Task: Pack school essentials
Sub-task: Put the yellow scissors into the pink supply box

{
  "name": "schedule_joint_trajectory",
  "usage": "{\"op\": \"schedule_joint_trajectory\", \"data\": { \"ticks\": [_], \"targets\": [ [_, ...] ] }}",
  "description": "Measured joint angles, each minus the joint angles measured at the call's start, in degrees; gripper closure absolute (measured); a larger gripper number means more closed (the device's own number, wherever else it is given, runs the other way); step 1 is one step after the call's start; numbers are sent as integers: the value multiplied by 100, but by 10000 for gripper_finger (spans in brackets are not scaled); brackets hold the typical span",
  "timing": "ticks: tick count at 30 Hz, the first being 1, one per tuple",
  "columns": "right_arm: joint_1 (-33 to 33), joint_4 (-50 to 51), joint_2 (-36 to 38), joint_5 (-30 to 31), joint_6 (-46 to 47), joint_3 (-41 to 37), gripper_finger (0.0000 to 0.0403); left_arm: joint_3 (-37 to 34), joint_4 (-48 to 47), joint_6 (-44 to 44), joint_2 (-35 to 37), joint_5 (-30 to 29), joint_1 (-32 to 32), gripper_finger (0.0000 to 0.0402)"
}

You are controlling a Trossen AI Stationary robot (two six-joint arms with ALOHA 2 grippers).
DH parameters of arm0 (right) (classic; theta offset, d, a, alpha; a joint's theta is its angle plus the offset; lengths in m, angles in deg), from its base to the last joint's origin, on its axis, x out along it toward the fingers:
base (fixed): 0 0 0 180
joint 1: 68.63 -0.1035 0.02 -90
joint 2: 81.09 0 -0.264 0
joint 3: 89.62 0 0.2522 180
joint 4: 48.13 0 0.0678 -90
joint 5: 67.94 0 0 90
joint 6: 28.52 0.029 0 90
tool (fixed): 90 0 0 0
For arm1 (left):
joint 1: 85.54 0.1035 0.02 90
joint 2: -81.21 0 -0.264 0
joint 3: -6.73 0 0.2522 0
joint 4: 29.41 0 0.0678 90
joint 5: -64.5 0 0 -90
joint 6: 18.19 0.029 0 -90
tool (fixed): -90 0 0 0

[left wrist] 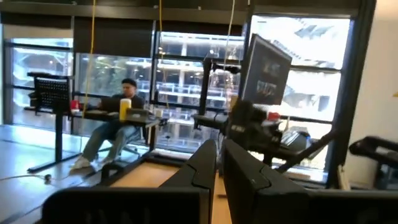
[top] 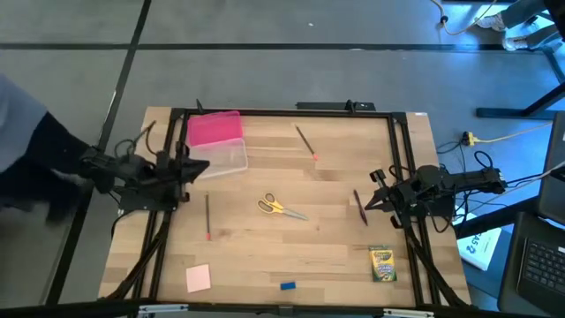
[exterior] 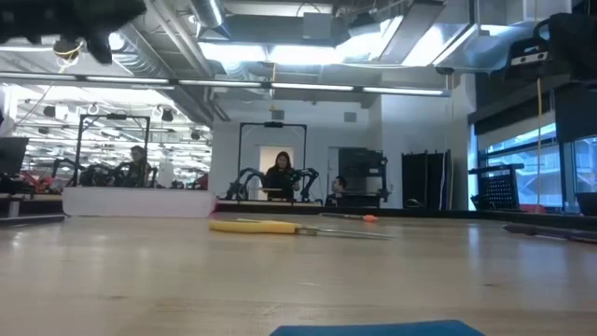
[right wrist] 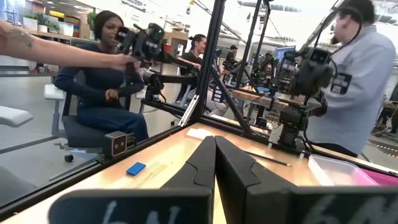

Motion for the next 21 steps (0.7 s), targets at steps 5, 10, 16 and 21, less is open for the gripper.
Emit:
{"op": "schedule_joint_trajectory", "data": {
  "ticks": [5, 10, 16, 21],
  "targets": [
    [0, 0, 0, 0, -17, 0, 389, 1022, -1007, -5, -482, 256, 0, 379],
    [0, -238, 0, 287, -11, 0, 389, 2108, -2297, -247, -1470, 278, 1, 379],
    [-1, -254, -48, 1281, -414, 399, 389, 3058, -3327, -604, -2773, 388, 0, 379],
    [0, 775, -396, 2492, -330, 1270, 389, 3403, -3486, -781, -3678, 749, 2, 379]
  ]
}}
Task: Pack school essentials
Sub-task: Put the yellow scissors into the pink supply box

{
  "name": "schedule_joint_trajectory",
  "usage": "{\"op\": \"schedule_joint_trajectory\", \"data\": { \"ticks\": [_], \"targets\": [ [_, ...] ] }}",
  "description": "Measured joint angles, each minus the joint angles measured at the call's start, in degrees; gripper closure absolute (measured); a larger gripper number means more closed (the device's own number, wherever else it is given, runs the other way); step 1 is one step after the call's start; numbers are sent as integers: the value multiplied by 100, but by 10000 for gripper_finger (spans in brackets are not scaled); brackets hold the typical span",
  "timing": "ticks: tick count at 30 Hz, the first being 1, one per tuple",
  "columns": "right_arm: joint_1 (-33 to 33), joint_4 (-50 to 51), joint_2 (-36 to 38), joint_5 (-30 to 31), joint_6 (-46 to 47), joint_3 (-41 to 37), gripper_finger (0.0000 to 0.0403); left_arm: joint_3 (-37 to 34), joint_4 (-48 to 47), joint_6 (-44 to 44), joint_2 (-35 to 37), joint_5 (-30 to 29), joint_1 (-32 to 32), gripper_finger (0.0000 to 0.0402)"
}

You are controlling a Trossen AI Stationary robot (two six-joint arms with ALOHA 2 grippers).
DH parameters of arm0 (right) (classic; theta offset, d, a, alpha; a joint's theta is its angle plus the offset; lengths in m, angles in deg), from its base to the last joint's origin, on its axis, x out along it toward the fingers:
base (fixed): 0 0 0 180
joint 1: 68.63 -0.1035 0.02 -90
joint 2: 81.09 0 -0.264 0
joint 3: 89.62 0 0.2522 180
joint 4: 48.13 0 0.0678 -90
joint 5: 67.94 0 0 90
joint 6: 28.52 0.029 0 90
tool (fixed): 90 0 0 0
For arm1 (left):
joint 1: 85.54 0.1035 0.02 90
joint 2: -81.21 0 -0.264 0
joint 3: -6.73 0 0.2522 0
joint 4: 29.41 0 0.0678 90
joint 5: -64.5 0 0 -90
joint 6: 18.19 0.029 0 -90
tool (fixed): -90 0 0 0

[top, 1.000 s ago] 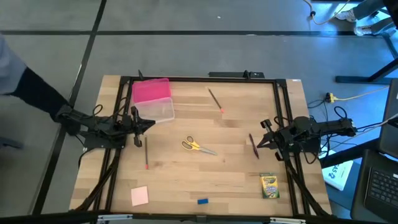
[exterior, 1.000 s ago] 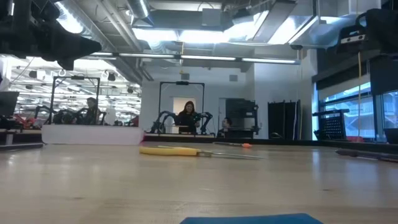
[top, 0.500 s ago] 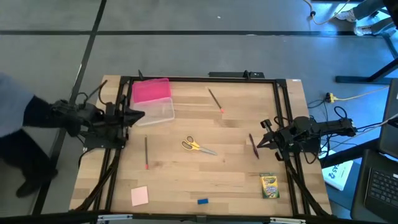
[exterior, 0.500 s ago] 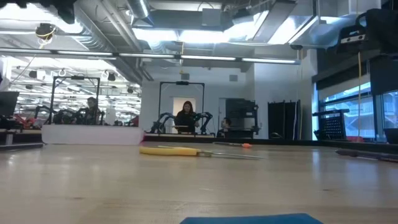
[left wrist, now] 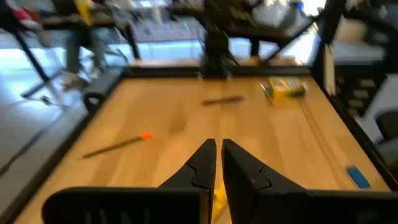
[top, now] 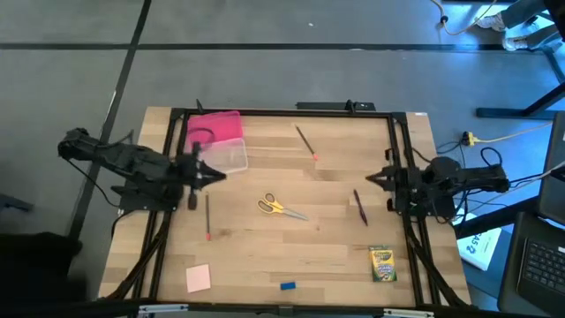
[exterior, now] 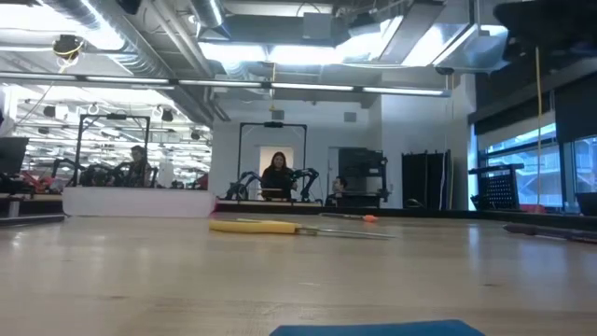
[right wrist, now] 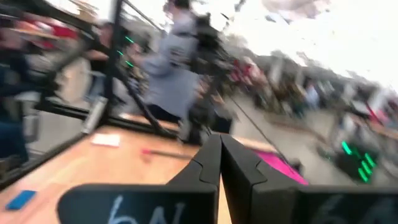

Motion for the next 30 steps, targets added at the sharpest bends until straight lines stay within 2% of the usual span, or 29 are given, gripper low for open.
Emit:
{"op": "schedule_joint_trajectory", "data": {
  "ticks": [4, 7, 12, 17, 21, 24, 27, 30],
  "targets": [
    [2, 1042, -589, 457, 475, 861, 389, 72, 2, -496, -529, 343, 0, 379],
    [2, 1810, -1150, 456, 976, 1484, 389, 72, 48, -1035, -829, 386, -4, 379],
    [2, 2659, -2017, 459, 1830, 2353, 389, 72, 253, -1445, -1131, 387, -7, 379],
    [2, 3321, -2695, 454, 2053, 3008, 389, 72, 320, -2175, -1271, 411, -53, 379],
    [2, 3686, -3086, 398, 2281, 3367, 389, 72, 289, -2204, -1275, 429, -53, 380],
    [2, 3868, -3329, 106, 2314, 3584, 389, 77, 308, -2118, -1275, 443, -53, 387],
    [0, 3866, -3495, -191, 2305, 3710, 389, 228, 100, -1752, -1324, 596, -22, 399],
    [0, 3863, -3597, -242, 2304, 3746, 389, 534, -258, -1258, -1552, 634, -20, 399]
  ]
}}
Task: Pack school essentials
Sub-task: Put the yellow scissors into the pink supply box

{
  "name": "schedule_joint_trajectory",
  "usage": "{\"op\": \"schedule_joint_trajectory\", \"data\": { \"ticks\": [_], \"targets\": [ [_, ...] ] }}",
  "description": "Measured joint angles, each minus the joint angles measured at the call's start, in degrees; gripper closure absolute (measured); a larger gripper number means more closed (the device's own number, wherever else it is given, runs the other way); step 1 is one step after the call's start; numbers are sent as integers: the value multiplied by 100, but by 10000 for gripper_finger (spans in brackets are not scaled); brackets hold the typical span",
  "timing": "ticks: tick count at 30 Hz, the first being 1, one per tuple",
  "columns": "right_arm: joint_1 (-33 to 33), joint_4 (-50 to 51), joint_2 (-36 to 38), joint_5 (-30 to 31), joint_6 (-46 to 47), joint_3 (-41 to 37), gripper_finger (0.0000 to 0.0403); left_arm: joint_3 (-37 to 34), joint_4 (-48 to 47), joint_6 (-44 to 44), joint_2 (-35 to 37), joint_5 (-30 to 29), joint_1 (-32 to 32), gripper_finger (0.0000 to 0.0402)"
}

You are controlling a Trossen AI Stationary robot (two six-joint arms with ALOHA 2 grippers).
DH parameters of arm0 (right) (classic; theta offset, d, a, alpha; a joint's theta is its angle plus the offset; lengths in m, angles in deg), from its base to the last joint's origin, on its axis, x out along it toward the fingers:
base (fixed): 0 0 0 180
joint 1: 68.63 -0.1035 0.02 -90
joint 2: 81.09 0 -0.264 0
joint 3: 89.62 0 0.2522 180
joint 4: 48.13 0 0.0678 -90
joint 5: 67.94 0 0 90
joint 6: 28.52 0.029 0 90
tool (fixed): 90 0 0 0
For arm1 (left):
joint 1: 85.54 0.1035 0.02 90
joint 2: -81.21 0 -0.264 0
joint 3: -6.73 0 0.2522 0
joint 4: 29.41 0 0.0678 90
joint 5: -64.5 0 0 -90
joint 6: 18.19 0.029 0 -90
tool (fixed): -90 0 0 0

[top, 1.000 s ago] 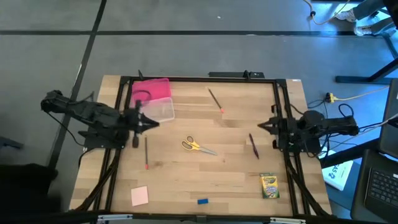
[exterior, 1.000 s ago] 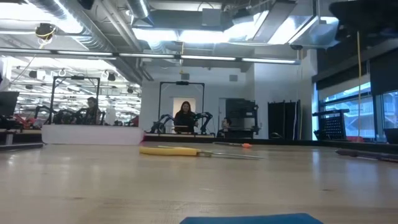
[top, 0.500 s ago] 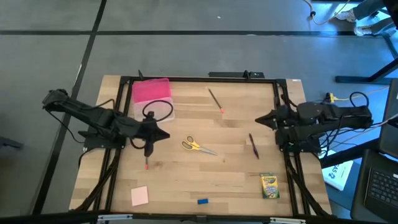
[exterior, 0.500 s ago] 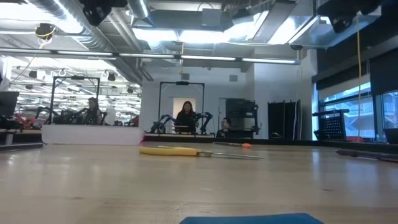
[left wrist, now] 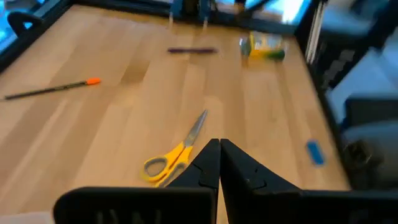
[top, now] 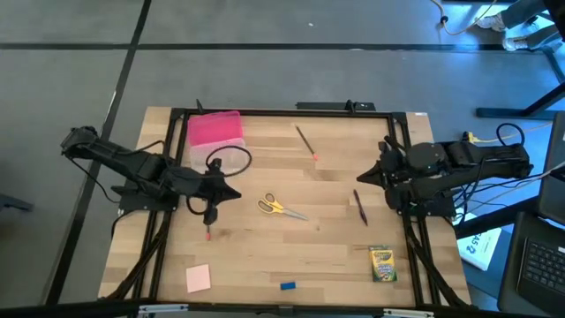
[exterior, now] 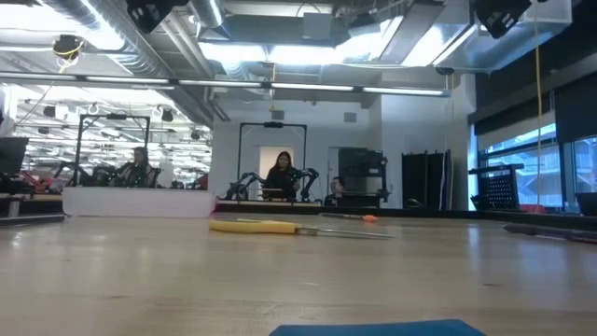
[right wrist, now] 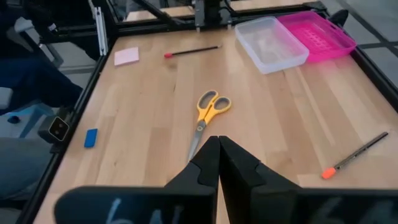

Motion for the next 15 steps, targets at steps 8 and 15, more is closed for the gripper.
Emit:
{"op": "schedule_joint_trajectory", "data": {
  "ticks": [8, 15],
  "targets": [
    [-1, 17, -38, -10, 0, 2, 389, 753, -765, 245, -1119, 72, 207, 397],
    [-2, 21, -31, -10, -2, 2, 389, 919, -750, 87, -1807, 77, 371, 364]
  ]
}}
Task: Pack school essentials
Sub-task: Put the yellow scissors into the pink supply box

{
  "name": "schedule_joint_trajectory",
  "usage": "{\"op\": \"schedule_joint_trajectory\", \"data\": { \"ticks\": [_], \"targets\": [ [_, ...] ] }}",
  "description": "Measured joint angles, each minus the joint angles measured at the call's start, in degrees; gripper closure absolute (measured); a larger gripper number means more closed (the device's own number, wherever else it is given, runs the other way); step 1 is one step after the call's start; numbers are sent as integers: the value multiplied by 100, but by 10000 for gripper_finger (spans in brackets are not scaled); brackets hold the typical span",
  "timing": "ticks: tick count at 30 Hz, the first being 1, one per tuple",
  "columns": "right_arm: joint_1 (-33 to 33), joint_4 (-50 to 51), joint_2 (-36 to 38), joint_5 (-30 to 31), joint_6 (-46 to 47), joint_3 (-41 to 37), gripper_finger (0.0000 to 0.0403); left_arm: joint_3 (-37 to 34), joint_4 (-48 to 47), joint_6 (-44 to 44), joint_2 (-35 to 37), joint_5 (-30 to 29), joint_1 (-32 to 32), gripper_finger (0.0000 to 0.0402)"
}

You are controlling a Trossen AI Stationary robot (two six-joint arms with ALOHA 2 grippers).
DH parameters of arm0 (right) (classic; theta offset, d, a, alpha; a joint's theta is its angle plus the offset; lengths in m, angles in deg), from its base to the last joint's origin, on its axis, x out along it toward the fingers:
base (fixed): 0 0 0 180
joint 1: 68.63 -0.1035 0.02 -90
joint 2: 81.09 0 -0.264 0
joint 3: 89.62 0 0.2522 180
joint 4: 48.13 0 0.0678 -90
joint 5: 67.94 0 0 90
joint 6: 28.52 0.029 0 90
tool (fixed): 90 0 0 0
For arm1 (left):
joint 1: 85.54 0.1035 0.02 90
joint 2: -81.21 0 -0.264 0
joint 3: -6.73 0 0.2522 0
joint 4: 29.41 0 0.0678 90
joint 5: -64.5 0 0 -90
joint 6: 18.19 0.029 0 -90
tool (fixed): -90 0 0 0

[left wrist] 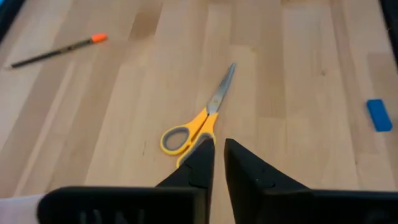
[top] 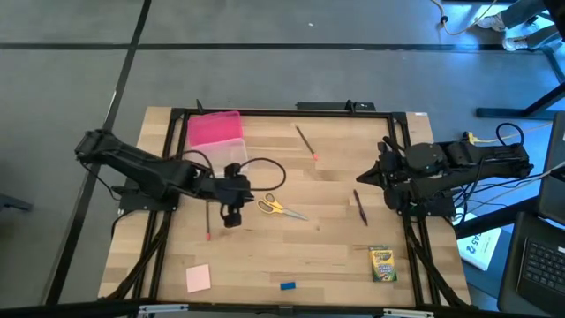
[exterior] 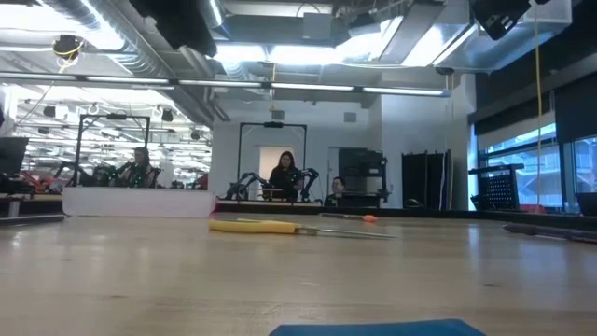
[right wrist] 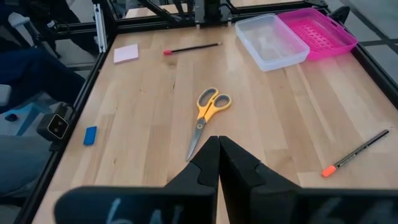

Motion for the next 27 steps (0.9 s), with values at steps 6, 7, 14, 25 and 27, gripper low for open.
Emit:
{"op": "schedule_joint_trajectory", "data": {
  "ticks": [6, 7, 14, 25, 27],
  "targets": [
    [0, 13, 0, -2, 0, 0, 389, 3, -7, -157, -232, -9, 152, 321],
    [0, 13, 0, -2, 0, 0, 389, 4, -7, -157, -254, -4, 170, 315],
    [0, 13, 0, -2, 0, 0, 389, 4, -4, -421, -455, -19, 185, 304],
    [0, 15, 0, -48, -31, 0, 389, 7, 63, 113, -1611, 52, -197, 305],
    [0, 15, 0, -48, -33, 0, 389, 7, 181, 300, -1869, 62, -218, 307]
  ]
}}
